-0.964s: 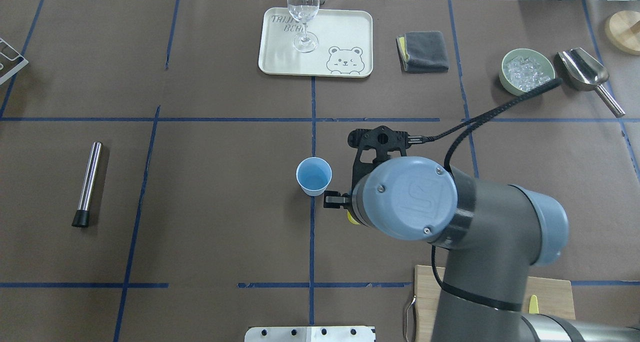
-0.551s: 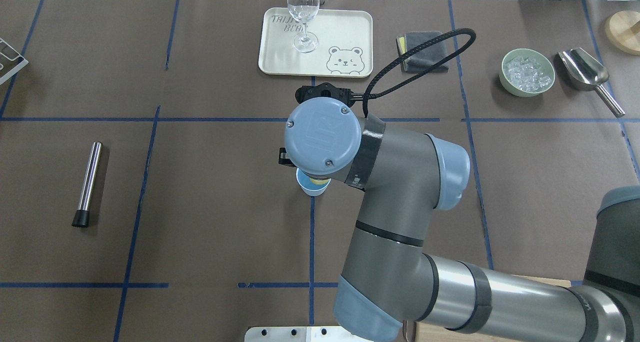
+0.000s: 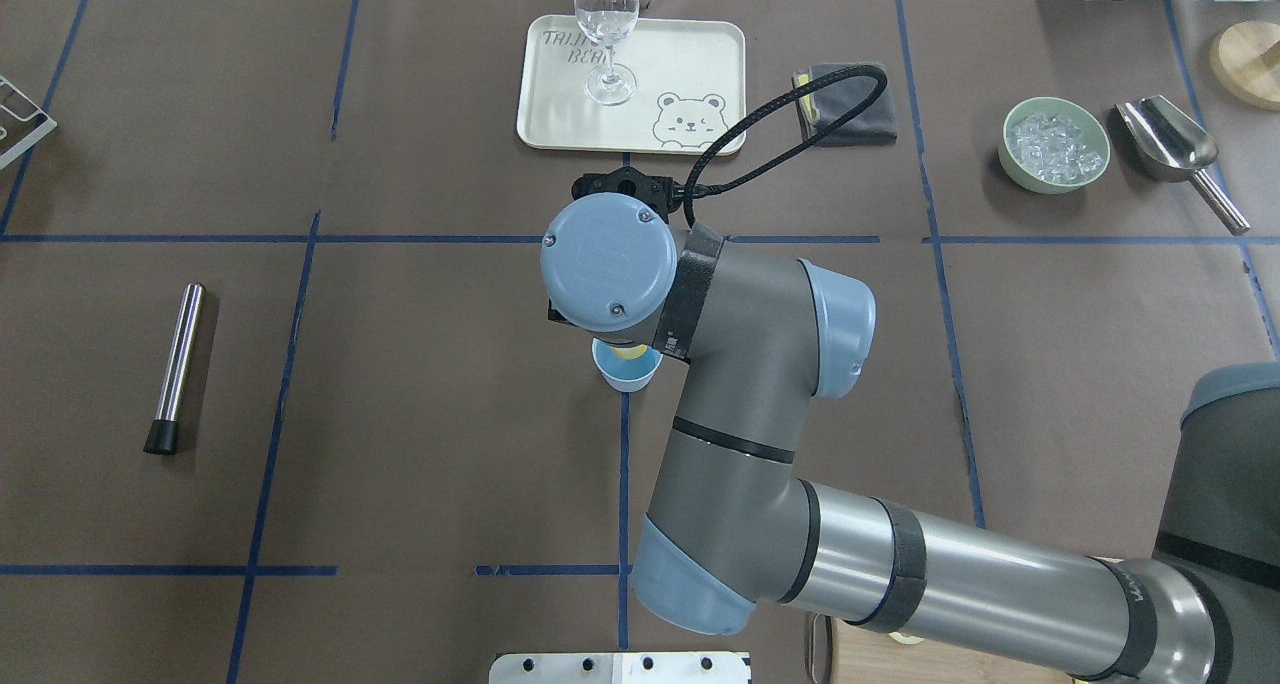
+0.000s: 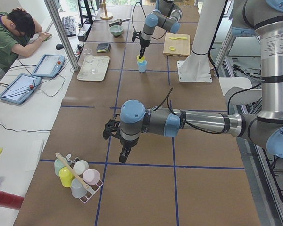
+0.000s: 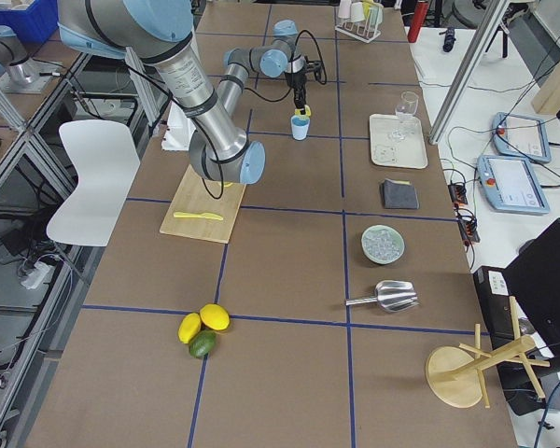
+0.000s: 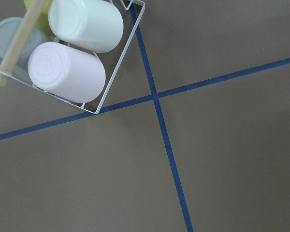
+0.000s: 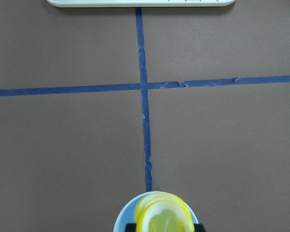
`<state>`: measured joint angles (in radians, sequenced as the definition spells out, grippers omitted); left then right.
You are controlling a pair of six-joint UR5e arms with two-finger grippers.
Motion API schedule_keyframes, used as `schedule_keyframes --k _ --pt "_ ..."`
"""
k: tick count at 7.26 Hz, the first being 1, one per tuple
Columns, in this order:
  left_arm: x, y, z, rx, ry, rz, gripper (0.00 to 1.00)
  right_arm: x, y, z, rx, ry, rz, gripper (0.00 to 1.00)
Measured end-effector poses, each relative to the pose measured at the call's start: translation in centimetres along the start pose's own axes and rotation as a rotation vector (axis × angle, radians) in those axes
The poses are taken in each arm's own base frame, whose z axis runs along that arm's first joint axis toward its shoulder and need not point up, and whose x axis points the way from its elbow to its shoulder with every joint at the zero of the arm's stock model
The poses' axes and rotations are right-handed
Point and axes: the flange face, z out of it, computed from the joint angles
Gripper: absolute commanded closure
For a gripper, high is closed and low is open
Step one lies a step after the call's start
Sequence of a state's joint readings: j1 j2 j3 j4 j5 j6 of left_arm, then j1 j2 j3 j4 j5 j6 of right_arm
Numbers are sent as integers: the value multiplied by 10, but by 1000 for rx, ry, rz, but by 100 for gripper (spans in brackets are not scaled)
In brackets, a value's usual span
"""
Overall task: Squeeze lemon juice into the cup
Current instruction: 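Lower the lemon slice into the cup and squeeze with the right gripper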
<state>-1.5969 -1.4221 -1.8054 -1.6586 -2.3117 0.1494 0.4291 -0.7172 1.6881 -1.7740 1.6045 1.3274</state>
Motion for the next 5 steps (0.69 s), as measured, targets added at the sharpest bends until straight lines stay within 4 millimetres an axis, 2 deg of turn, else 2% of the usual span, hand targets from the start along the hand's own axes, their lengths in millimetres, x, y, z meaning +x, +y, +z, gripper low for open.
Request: schedule_keyframes --k 1,5 --pt "-1 0 1 -1 0 -1 0 -1 1 2 -2 2 -4 1" --pt "-1 0 1 -2 1 -2 0 -2 2 2 -2 -3 -17 0"
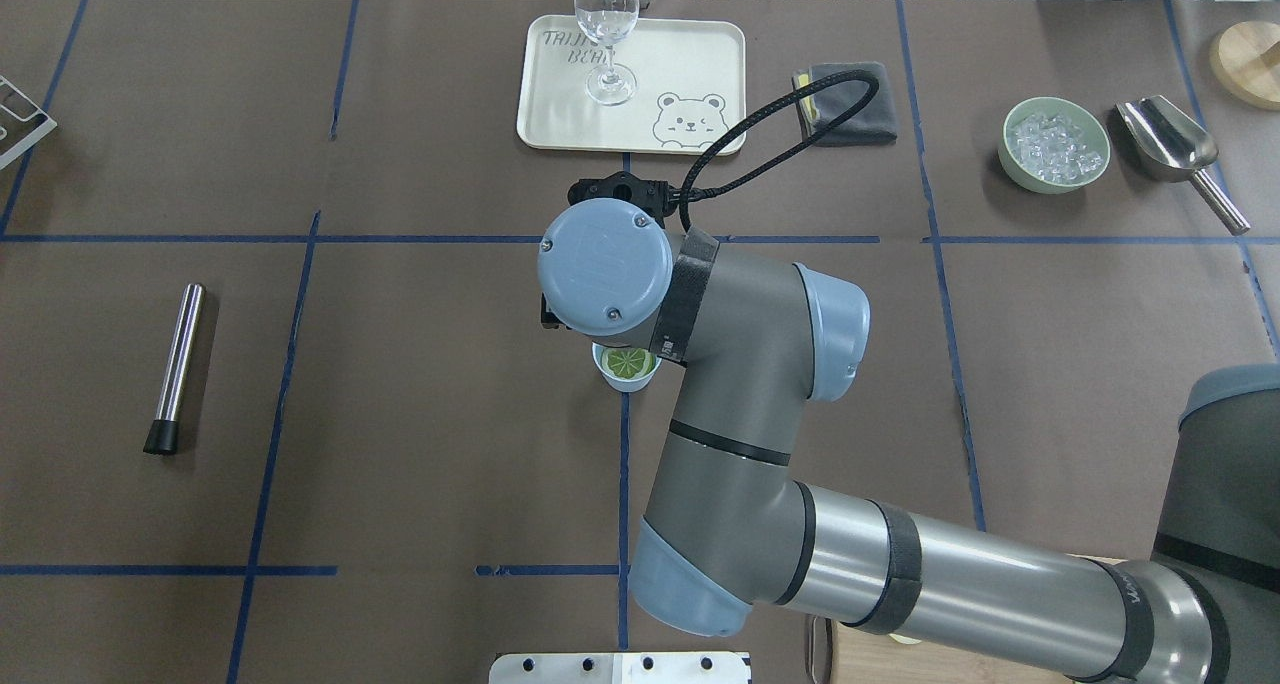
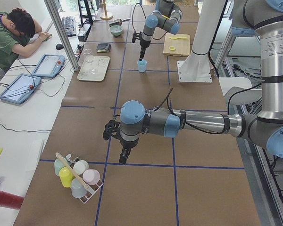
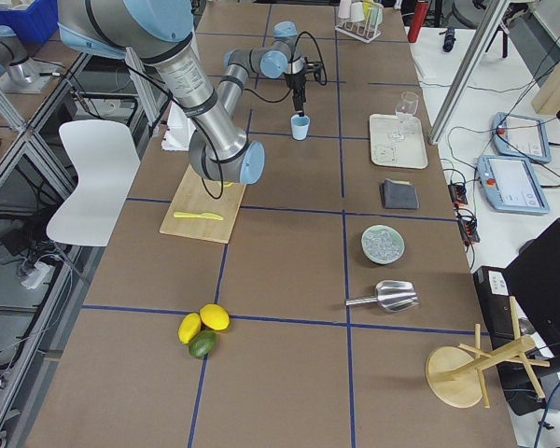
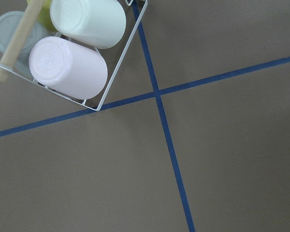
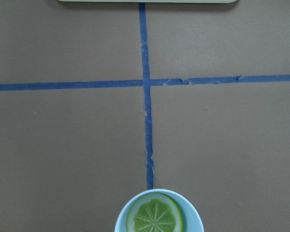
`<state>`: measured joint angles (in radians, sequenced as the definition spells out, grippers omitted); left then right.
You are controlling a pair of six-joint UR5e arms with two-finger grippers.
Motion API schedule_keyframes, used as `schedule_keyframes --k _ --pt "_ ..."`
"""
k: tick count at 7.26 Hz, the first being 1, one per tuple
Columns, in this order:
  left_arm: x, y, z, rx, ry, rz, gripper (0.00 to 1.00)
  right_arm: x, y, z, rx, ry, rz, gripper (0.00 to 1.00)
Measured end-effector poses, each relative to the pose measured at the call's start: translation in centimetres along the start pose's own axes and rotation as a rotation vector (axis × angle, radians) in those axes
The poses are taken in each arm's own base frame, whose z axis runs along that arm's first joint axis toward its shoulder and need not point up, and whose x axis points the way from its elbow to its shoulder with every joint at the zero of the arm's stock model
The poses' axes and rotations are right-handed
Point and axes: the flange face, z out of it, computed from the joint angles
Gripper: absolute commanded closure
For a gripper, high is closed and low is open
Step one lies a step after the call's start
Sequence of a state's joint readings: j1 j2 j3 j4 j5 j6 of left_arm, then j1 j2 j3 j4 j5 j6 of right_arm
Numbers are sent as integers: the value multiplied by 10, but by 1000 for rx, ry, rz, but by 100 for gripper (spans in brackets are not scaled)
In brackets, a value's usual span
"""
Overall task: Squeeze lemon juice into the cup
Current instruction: 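Lower the lemon slice into the cup and squeeze with the right gripper, then raise the right gripper from the cup and withdraw the right arm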
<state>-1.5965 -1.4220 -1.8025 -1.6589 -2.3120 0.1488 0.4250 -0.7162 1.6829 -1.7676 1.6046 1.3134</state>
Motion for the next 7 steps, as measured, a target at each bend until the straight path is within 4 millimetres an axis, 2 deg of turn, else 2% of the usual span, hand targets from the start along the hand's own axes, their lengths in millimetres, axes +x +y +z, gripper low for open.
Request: schedule_keyframes --k 2,3,4,5,6,7 --pt "1 -1 -1 3 1 4 0 2 -4 -1 3 -1 -30 0" --pt "3 -3 -2 12 1 15 0 9 -15 -3 -1 -2 -63 0" --pt "7 -7 -2 26 0 36 0 23 -37 -7 -21 -7 -96 0" --pt "12 -12 -3 41 0 60 0 44 -66 -11 -42 -11 -129 0" --pt "16 -18 -6 68 -2 87 0 77 -102 -13 -67 -12 -176 0" --pt "20 -25 -10 111 -7 126 0 121 -140 -15 -103 -19 -227 0"
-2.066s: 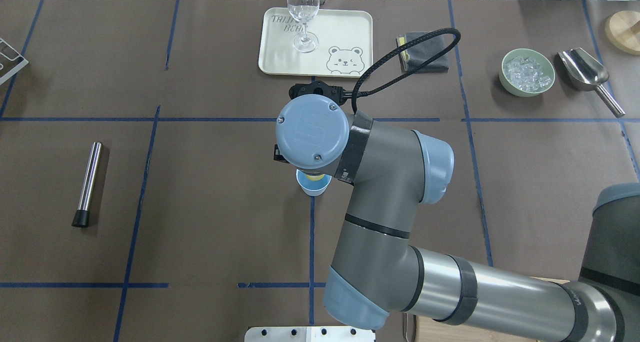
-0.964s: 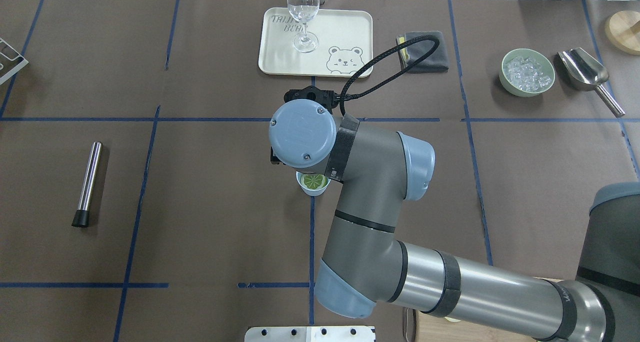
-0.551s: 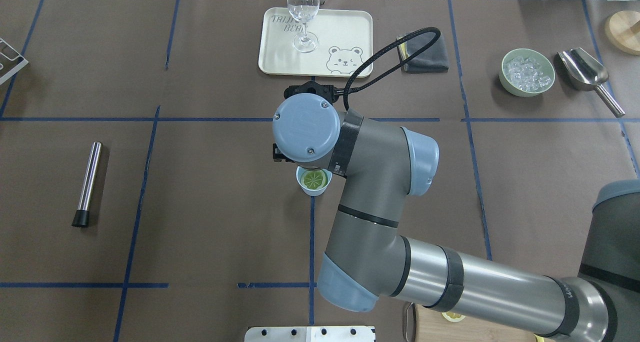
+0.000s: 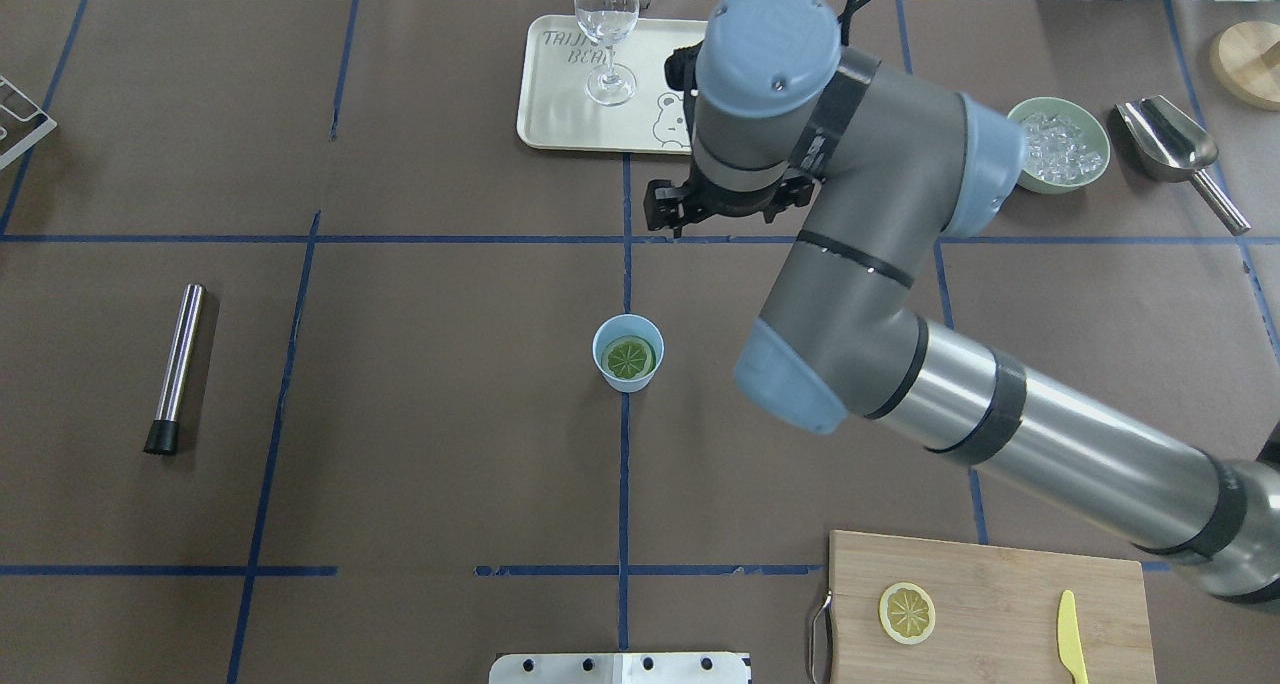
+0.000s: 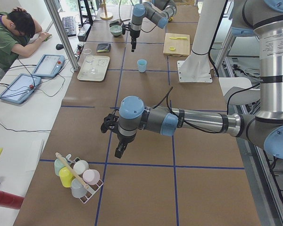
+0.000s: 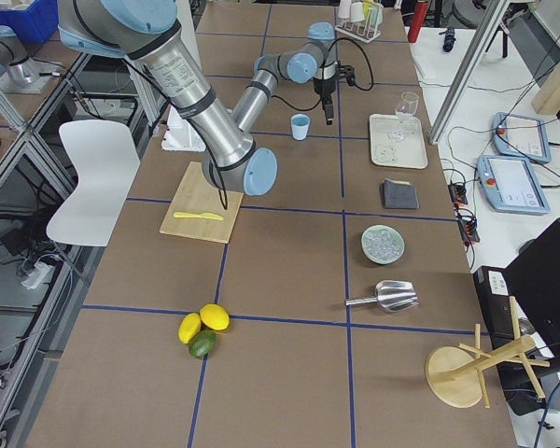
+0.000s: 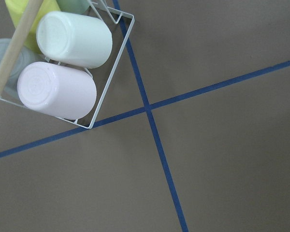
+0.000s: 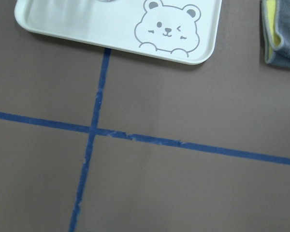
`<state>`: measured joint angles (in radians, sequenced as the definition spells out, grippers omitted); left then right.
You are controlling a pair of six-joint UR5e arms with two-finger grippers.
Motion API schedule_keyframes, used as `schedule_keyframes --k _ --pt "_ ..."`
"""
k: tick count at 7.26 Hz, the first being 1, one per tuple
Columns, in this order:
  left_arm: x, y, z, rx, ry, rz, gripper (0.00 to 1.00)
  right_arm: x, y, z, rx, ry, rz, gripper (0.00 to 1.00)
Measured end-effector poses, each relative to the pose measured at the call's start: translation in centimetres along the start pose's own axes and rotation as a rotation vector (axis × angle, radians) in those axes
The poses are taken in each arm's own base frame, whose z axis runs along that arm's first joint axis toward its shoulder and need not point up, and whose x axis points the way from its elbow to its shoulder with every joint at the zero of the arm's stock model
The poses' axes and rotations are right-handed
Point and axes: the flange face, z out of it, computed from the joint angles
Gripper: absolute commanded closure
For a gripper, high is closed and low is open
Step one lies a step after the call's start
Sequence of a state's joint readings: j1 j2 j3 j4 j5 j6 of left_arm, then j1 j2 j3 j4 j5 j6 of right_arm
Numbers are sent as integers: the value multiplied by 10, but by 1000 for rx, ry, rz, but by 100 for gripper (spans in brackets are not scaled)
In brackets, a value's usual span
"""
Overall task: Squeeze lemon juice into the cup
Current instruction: 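Raise the right gripper from the cup and withdraw the right arm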
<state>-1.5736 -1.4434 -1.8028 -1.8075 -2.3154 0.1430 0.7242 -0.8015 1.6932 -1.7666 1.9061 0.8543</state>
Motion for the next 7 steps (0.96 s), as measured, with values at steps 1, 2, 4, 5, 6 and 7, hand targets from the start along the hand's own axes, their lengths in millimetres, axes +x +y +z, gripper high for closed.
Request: schedule_keyframes --k 1,2,4,5,6,7 --pt "4 -7 -4 54 -7 50 0 67 -25 -7 -39 -15 -52 0" --pt "6 -12 -7 120 -17 112 0 142 -41 -13 -65 -23 -111 0" --pt "4 -27 -7 267 -37 233 0 295 -43 -21 -96 -12 -237 0" --pt "2 -36 -6 307 -32 224 0 369 -22 -17 -119 -7 -281 0" --pt "7 -44 -3 322 -15 191 0 442 13 -9 -133 7 -292 0" --pt "24 -52 4 318 22 190 0 515 54 -6 -131 26 -254 0"
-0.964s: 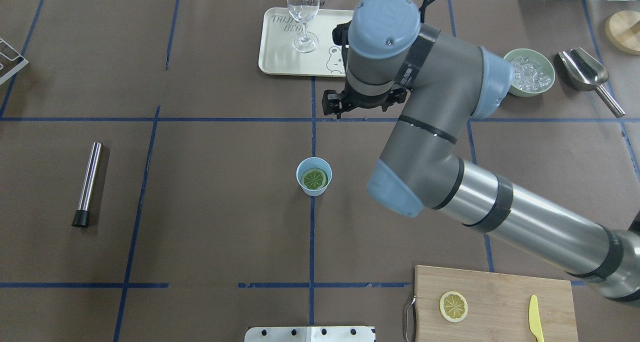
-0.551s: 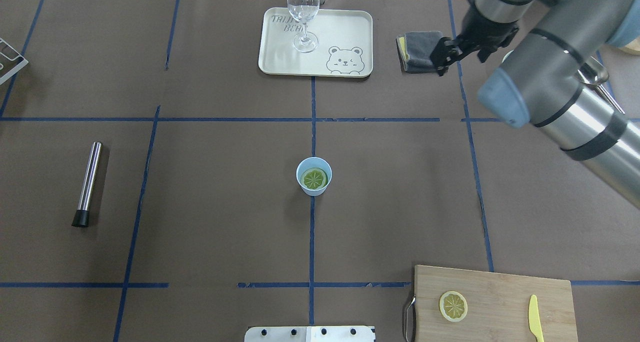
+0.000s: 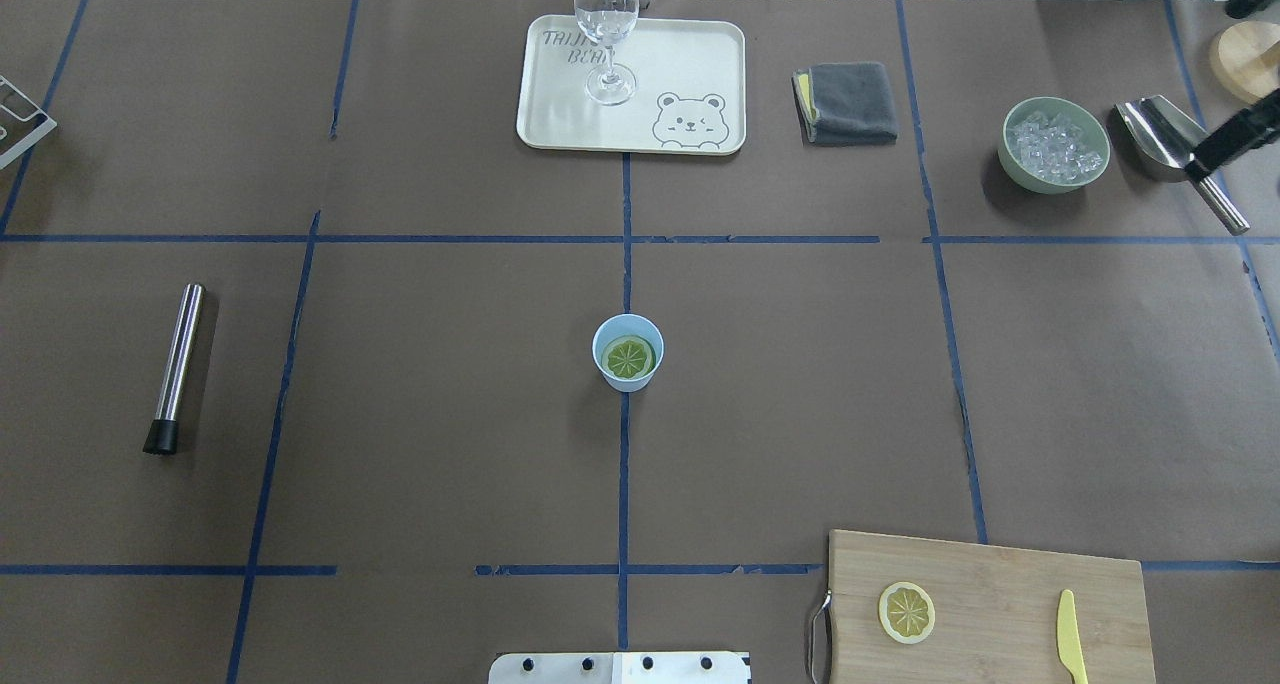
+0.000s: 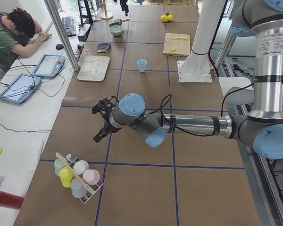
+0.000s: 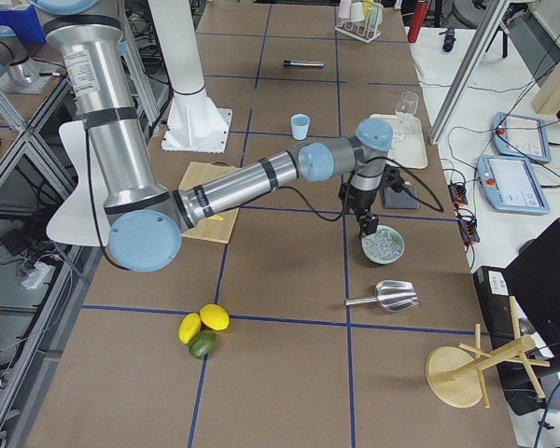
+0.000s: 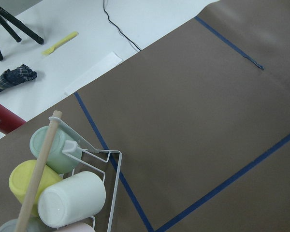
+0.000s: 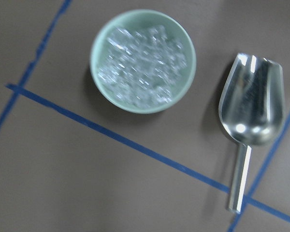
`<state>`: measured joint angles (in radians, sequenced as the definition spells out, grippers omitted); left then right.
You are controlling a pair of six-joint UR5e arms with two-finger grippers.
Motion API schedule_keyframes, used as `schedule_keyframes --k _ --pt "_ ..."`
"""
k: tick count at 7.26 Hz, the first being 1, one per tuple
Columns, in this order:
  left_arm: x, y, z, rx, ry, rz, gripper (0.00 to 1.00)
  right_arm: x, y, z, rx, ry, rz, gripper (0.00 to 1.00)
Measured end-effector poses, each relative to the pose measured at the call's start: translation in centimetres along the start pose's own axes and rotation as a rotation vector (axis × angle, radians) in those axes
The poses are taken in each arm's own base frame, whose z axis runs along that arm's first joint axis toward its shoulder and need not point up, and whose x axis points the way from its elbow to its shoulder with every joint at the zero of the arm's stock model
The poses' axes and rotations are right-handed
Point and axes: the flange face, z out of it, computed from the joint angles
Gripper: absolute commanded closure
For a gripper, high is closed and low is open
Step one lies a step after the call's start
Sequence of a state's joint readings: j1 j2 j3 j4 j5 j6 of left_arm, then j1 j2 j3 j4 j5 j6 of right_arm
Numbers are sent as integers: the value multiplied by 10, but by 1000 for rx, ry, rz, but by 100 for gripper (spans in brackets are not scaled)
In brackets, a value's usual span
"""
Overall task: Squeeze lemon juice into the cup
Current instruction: 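Reach the left gripper to the standing steel muddler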
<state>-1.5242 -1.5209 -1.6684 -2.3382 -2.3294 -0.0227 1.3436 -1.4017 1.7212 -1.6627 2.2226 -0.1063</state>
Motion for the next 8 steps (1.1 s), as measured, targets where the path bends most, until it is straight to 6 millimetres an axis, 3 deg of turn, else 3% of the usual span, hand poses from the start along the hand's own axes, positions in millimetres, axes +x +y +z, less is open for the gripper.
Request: schedule_keyframes --k 1,2,3,4,5,6,7,8 --pt "25 -8 18 -21 62 1 0 53 59 9 -5 13 68 0" --pt "54 -14 41 -55 126 -20 0 90 111 18 -17 8 133 0" --pt "82 -19 58 -86 177 -79 0 111 147 24 -21 -22 190 0" --pt "105 -21 71 -118 203 -155 0 120 167 29 -23 -53 223 0" --pt "120 -18 87 -149 191 -224 9 123 177 32 -24 -69 241 0" --pt "131 -14 105 -175 157 -300 26 125 181 33 -27 -76 250 0" --pt "141 -12 125 -201 124 -394 33 126 183 34 -30 -79 255 0" --pt "153 -7 146 -230 95 -478 33 126 184 35 -32 -80 257 0"
